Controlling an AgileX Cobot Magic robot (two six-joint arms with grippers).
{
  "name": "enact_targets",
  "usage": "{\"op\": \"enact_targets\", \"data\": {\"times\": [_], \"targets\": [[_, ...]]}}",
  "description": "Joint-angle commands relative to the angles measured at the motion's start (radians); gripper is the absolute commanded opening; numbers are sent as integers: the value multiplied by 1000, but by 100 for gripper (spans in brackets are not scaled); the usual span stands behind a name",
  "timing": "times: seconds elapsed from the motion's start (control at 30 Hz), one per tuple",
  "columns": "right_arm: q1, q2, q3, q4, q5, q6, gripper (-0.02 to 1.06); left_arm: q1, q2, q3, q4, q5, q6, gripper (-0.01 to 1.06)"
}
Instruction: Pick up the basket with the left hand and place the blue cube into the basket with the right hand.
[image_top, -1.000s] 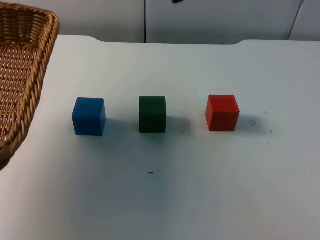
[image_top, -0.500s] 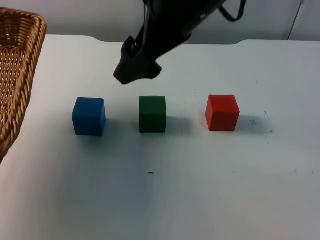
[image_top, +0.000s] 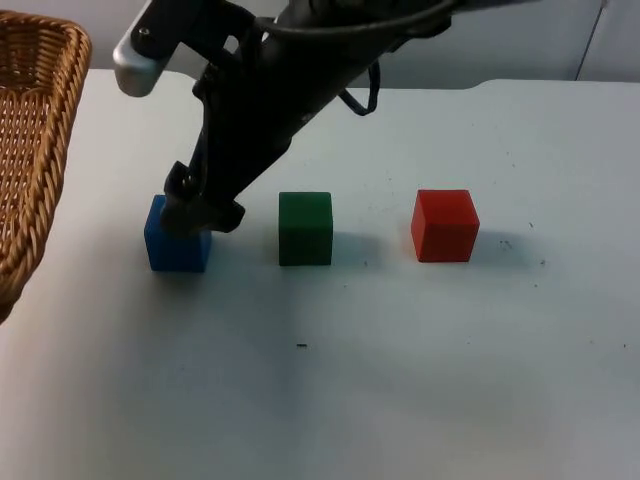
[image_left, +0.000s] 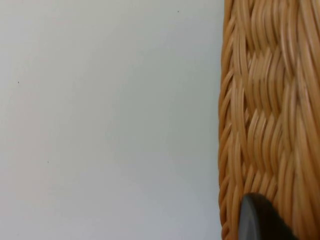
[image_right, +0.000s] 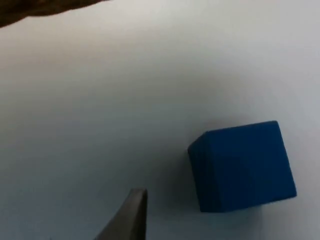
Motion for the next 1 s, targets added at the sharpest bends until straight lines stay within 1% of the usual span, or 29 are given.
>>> {"op": "enact_targets", "data": {"times": [0.0,0.1,0.13,0.33,0.73,0.97], "targets": [[5,32,-55,6,22,-4,101,5,-6,-11,-45,8,7,0],[5,74,-120,6,58,1,101,3,-6,-11,-45,12,7,0],[5,87,-131,6,63,18,101,0,-6,-11,-45,15,7,0],[5,114,-135,-21,66,42,101,-2,-6,-9,-46,20,7,0],[-20,178,-135,-13,54,45,101,-2,-6,-9,-48,22,7,0],[-24,196,-135,5,32,45,97,-2,-6,-9,-50,20,7,0]]}}
